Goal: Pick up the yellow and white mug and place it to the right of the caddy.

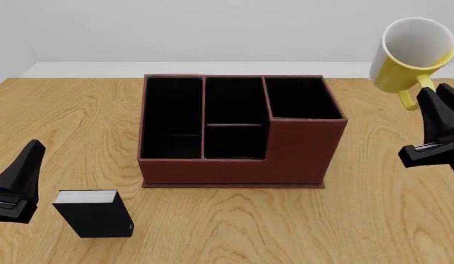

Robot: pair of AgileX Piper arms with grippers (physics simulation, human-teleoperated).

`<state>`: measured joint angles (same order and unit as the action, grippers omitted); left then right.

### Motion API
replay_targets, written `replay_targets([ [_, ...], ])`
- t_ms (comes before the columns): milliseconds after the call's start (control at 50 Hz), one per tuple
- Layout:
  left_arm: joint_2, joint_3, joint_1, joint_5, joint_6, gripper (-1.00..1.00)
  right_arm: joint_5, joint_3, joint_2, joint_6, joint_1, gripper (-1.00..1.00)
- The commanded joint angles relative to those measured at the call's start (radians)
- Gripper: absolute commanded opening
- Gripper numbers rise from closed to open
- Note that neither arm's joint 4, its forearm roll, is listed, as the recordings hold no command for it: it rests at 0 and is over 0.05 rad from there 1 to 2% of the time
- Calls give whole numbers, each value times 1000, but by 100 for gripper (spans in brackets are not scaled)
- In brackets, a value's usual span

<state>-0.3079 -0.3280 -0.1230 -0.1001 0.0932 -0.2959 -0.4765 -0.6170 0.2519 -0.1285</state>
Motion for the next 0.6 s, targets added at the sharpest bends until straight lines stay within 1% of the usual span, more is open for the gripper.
replay_targets([
  [20, 10, 0, 6, 10, 3, 100, -109, 55, -65, -40, 24, -100],
  [60, 9, -1, 8, 11, 3, 100, -136, 72, -76, -32, 35, -100],
  [80, 11, -1, 7, 12, 4, 100, -137, 71, -81, -43, 38, -100],
  [220, 14, -8, 8, 20, 6, 100, -173, 83, -111, -50, 51, -100],
  [240, 15, -10, 9, 23, 8, 100, -181, 85, -117, -59, 56, -100],
  [340, 19, -8, 14, 26, 9, 100, -211, 94, -146, -69, 72, -100],
  [380, 24, -9, 11, 32, 10, 100, -216, 95, -151, -77, 77, -100],
  [600, 32, -17, 13, 45, 12, 100, -253, 114, -187, -79, 80, -100],
])
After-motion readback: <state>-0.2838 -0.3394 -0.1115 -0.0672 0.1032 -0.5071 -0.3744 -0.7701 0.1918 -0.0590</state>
